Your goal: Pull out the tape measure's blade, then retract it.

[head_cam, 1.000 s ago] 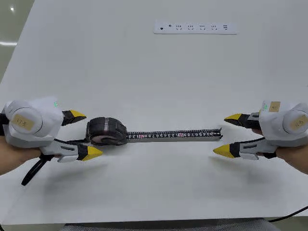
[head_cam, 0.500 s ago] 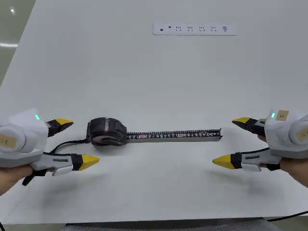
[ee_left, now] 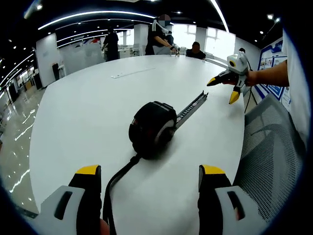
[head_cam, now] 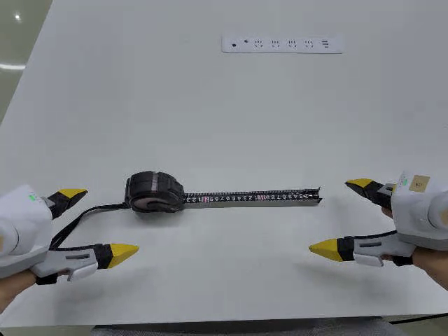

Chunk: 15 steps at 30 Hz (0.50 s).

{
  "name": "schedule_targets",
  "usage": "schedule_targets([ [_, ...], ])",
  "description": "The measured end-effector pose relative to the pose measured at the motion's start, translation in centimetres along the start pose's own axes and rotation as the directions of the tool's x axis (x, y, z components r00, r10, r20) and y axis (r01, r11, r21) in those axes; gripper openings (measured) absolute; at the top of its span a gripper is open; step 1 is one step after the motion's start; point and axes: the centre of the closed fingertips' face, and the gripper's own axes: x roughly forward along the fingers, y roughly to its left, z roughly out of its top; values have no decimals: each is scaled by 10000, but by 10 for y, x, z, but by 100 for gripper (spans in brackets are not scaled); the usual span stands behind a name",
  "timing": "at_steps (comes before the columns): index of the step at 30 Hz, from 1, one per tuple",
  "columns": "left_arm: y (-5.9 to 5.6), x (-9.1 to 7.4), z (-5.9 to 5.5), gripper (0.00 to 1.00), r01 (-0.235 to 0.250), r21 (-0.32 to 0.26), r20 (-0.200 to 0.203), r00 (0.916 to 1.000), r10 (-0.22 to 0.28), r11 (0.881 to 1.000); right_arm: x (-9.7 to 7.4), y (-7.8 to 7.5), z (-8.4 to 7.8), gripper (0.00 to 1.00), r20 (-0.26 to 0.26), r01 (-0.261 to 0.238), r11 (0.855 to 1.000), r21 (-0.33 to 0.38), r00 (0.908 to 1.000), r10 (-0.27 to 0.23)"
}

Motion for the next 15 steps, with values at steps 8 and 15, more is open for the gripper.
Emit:
schedule_targets([
  [8,-9,-7,-1,82,-367,-270,360,9986,377,9990,-9,8,-5,87,140,243,9995,201,9996,-246],
  [15,-18,-9,-3,83,-632,-458,600,9960,659,9970,-13,13,-7,88,342,396,9985,384,9986,-410],
])
